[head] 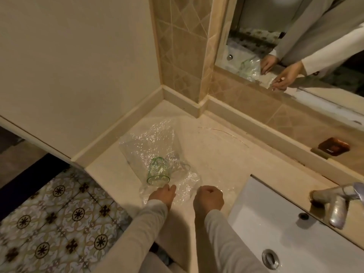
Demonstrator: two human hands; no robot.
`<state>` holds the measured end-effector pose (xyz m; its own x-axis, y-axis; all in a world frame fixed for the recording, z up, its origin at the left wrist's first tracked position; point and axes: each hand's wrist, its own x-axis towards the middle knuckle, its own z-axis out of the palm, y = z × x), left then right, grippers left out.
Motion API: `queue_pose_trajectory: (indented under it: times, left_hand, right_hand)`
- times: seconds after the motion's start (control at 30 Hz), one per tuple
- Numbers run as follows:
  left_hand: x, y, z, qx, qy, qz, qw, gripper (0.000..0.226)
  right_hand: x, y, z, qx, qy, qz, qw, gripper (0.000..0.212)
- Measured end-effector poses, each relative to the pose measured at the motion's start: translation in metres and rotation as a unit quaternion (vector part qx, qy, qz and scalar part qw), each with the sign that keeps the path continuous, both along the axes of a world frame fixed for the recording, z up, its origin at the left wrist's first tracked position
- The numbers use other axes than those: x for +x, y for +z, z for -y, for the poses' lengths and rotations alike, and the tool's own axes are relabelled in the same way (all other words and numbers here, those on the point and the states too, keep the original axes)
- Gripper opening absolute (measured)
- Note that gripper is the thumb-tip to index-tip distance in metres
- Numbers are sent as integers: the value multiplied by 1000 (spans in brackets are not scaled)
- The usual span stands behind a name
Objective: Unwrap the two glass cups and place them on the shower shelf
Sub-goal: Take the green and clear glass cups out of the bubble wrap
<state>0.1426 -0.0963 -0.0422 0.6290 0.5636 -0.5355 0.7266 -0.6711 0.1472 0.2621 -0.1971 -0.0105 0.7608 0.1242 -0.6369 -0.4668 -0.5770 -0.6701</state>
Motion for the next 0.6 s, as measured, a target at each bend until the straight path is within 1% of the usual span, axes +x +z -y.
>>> queue_pose_trajectory:
  times: [0.03,0.07,0.1,0.13,0.17,0.2,0.23,0.27,0.3,0.33,0.37,0.47,0.6]
  left_hand:
    - [-1,0,0,-1,2,5,1000,33]
    - [-1,1,0,-5,7,13,1000,35]
    - [-2,2,0,-6,15,22,1000,38]
    - [-3,2,2,2,22,43,999,42]
    - [-3,4,3,32,20,83,996,46]
    - [-4,8,5,63,-3,113,992,49]
    - [-4,10,7,80,-16,123,989,50]
    - [-4,10,9,107,-16,154,982,50]
    - [-2,11,10,125,-10,180,976,49]
    - [1,12,10,134,-4,193,972,48]
    - [4,14,10,140,3,206,969,46]
    - [13,19,7,121,32,246,961,40]
    - [20,26,7,105,44,272,955,40]
  right_hand:
    - [2,-1,0,-8,4,21,1000,19]
    - [3,0,0,-5,4,33,999,16]
    - [4,2,-1,7,6,32,999,10]
    - [5,4,-2,19,9,21,1000,8]
    - [7,5,-2,34,11,3,999,15]
    - [10,5,-3,46,14,-19,999,22]
    - [13,6,-3,52,22,-37,998,29]
    - [15,7,-4,54,35,-51,997,35]
    - [17,7,-6,62,49,-62,995,34]
    - [18,6,-8,82,49,-73,993,26]
    - [18,6,-11,112,36,-91,989,18]
    - [18,4,-17,173,-14,-152,973,19]
    - [22,-2,-19,193,-8,-187,963,21]
